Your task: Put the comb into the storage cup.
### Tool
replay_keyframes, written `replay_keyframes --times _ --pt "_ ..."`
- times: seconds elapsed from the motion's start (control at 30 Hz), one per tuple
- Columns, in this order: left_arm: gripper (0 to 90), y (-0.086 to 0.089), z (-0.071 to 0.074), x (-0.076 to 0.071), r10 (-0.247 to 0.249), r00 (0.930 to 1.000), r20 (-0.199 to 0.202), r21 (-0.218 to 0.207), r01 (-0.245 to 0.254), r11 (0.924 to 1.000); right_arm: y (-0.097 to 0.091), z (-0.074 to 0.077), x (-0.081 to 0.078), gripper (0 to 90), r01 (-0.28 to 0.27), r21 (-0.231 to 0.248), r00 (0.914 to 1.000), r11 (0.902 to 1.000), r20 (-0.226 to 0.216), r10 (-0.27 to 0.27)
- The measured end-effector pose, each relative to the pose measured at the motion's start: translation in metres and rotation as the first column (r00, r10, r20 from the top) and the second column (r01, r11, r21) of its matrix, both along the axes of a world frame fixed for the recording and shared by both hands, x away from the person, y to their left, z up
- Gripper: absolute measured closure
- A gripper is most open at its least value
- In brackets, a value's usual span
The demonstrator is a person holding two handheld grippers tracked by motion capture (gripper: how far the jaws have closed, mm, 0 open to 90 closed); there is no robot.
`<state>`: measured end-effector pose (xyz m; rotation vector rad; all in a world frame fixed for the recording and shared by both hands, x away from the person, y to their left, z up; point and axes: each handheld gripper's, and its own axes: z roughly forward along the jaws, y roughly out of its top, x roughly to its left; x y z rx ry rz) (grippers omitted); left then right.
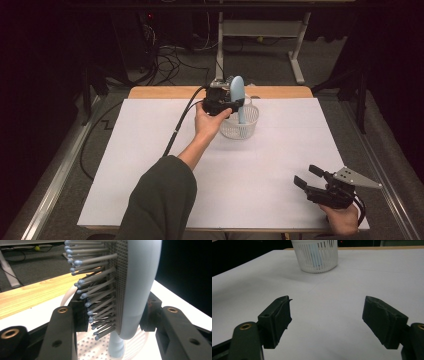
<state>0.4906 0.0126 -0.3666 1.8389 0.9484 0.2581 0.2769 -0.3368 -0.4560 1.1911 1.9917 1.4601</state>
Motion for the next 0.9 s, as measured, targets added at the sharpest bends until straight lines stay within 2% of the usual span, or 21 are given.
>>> replay_keyframes --times 0.3,0.6,0.9 --pt "51.9 -0.0029 -0.006 -0.0002 0.0 1.0 0.001 0.019 0.0 0.9998 0.0001 0.0001 -0.0004 23.1 -0.003 -0.001 1.0 1.0 0.002 0.003" --pt "51.1 0.0004 -0.0054 -0.0003 -0.012 0.9999 0.001 0.033 0.011 0.9994 0.0003 -0.0002 0.0001 23.2 -0.003 -0.005 1.0 1.0 0.001 0.003" --pt "47.7 0.0053 -0.0015 -0.0023 -0.014 0.9999 -0.001 0.086 0.014 0.9962 0.0008 -0.0005 0.0003 23.2 -0.004 -0.01 1.0 0.9999 -0.007 0.004"
